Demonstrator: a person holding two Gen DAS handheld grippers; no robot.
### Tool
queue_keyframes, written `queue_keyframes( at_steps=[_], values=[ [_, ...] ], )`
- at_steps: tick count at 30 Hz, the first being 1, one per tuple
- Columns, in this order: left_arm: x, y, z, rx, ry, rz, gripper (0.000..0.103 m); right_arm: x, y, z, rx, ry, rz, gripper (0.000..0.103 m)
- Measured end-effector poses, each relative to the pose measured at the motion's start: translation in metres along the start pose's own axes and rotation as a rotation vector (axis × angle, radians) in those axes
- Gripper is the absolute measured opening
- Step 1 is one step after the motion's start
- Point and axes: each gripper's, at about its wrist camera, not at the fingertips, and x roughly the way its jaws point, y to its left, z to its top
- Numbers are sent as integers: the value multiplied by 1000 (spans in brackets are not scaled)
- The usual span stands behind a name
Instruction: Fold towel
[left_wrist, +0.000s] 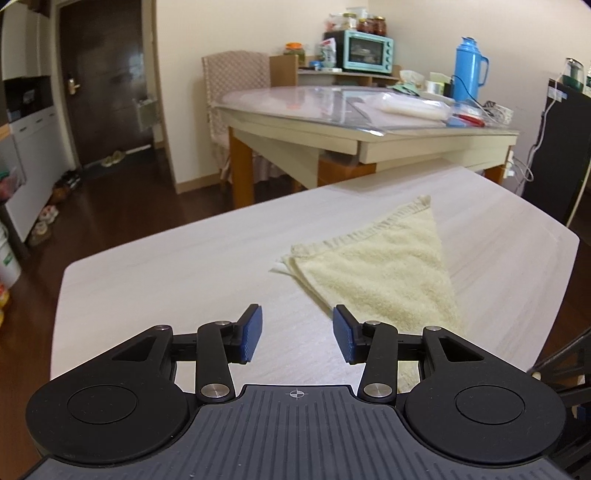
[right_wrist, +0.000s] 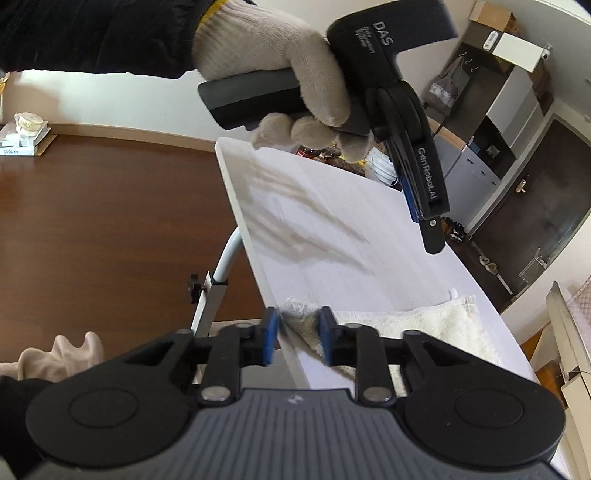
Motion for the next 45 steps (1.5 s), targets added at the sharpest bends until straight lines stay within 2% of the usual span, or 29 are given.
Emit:
queue_keyframes(
  at_steps=[8,15,22,28,31,35,39,45],
  values=[
    [13,5,11,18,18,-19,46,-9,-7,-2,26,-26,66,14],
    [33,0,27,64,46,-58,47,-47,10,-21,24,-66,161,13],
    [64,-9,25,162,119,-22,47,-73,15,-26,55,-106,233,14],
    [63,-12,15,226,167,-8,47,-91,6,-25,128,-156,296,13],
    [61,-14,16,258,181,-2,47,-89,-26,-20,198,-194,321,13],
    [64,-16,21,286,213,-4,48,-97,-75,-27,318,-249,304,13],
    [65,-14,24,288,229,-8,51,-96,-134,-46,445,-272,237,13],
    [61,-12,21,304,227,-9,52,-87,-200,-76,604,-282,150,13]
  ],
)
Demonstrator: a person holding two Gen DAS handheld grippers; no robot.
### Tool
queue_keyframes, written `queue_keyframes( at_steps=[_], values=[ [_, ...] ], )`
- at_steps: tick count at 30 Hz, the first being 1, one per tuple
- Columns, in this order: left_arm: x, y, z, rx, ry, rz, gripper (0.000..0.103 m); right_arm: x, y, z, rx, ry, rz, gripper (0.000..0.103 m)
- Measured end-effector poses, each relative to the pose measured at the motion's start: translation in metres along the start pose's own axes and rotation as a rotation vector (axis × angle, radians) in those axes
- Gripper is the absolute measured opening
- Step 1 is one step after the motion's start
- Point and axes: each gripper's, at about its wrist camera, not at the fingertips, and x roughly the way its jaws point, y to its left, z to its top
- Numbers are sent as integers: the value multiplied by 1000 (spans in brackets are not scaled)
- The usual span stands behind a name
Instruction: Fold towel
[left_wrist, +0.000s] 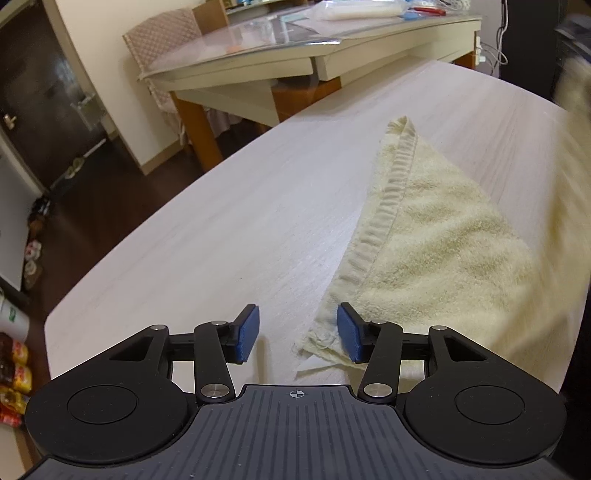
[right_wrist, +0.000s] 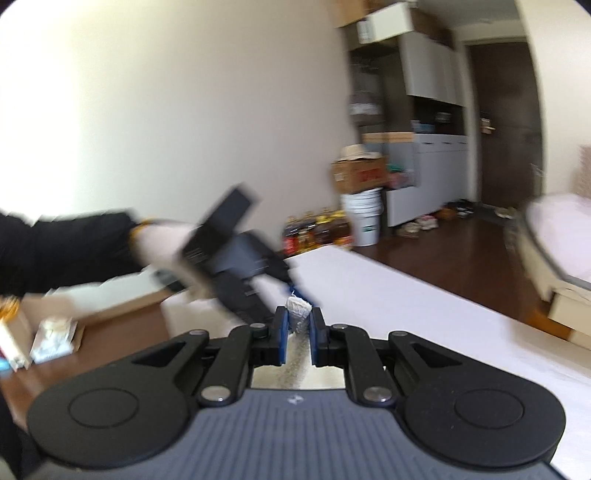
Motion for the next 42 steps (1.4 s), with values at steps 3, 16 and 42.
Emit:
queue_keyframes(
  at_steps=[3,16,42],
  values=[
    [0,3,-1,-14,-5,-13,53,6,-32,5,55,-13,-44,13],
    [2,20,-8,-105,-44,-23,55,19,-126,-18,223,22,-159,13],
    [-26,32,-5,-183,-155,46,55,-3,-134,-54,432,28,-232,23]
  ],
)
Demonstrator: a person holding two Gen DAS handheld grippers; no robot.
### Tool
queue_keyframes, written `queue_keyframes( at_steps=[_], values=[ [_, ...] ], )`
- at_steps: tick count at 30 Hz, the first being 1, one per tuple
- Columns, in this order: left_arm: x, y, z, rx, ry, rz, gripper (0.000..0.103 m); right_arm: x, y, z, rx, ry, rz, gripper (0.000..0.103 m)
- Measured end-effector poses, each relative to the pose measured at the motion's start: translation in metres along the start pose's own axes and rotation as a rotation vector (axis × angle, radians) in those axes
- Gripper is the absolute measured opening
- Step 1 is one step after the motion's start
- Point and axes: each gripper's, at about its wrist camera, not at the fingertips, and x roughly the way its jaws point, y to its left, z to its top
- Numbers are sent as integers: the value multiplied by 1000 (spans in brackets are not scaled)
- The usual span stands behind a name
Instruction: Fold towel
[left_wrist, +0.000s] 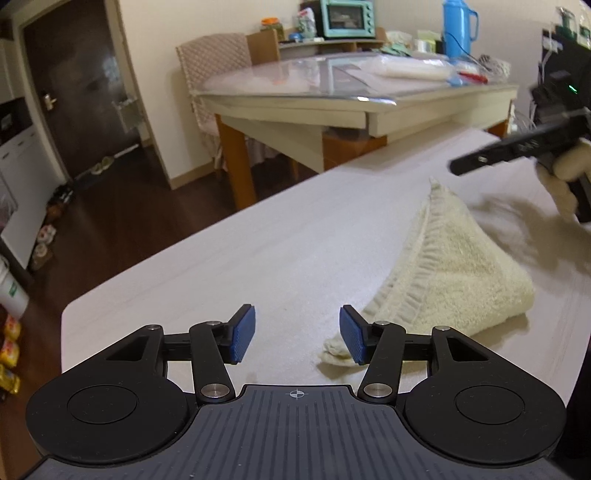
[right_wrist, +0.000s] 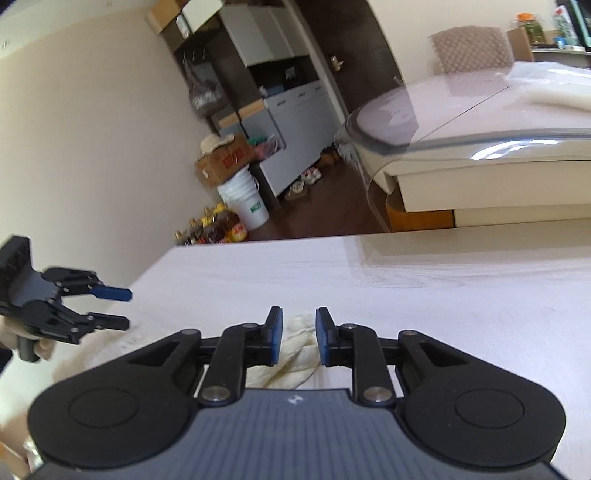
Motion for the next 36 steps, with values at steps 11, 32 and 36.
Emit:
queue_keyframes(
  at_steps=[11,32,36],
  values=[
    [0,-40,-8,188,1,-180,37,-13,70,-76,-37,108,112,23],
    [30,-40,-10,327,37,-196,18,-24,108,-95,-128,113,34,2],
    [33,-38,-7,341,40,-195,18,-34,114,-109,-113,130,20,0]
  ],
)
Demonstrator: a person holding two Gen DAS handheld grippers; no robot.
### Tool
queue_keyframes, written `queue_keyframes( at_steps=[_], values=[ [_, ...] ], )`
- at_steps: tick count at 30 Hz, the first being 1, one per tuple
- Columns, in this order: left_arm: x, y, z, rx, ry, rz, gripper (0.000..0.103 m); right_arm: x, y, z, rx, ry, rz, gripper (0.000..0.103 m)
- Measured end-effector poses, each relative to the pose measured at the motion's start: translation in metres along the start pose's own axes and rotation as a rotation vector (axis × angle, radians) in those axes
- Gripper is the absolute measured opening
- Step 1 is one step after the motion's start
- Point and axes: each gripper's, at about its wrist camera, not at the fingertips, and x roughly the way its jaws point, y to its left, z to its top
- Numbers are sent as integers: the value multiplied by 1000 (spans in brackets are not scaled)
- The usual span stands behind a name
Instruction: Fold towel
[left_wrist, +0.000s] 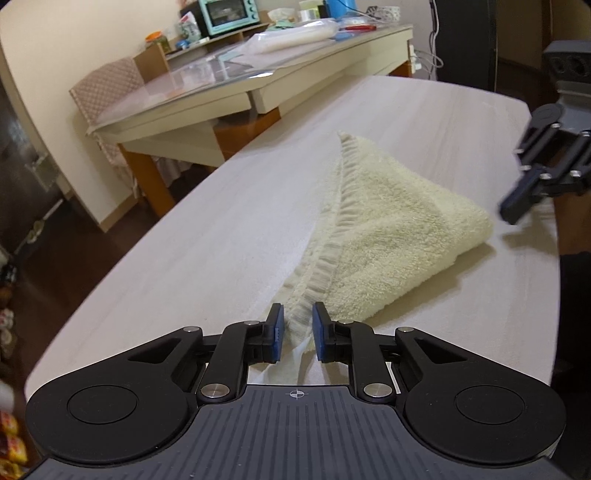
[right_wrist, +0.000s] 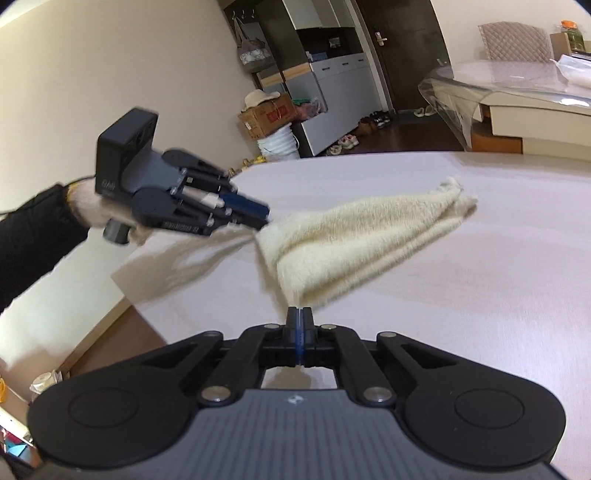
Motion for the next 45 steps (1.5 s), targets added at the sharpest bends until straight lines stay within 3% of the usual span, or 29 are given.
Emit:
queue_keyframes(
  at_steps=[3,4,6,7,14,16,17,20,29,36,39,42,45],
  values=[
    [2,2,1,3,5,5,19,-5,-1,-8,7,0,-4,3],
    [2,2,1,3,6,7,19,-5,-3,-7,19,-4,0,7],
    [1,2,2,0,9,7,20,-5,-9,-2,55,-25,14,24],
    [2,2,2,-1,11,8,20,-3,-10,1,59,-32,19,26],
    [0,2,2,-1,16,7,21,28,7,9,53,-28,44,25],
    [0,2,2,5,14,13,21,33,8,10,80,-37,41,16],
    [0,3,2,7,12,19,21,34,9,10,83,-37,25,5],
    [2,9,2,4,2,15,21,31,10,8,76,-26,0,3],
    [20,6,18,63,-45,-54,23,-4,23,-15,68,-20,-33,2],
    [26,9,26,89,-19,-66,28,-22,30,-41,93,-36,-71,1],
    [23,15,27,47,-6,-58,45,-34,26,-37,96,-65,-85,4],
    [12,23,24,-35,-29,-53,46,-40,20,-24,65,-94,-112,10],
    [0,19,23,-48,-54,-35,46,-41,11,-9,16,-116,-139,13]
  ],
)
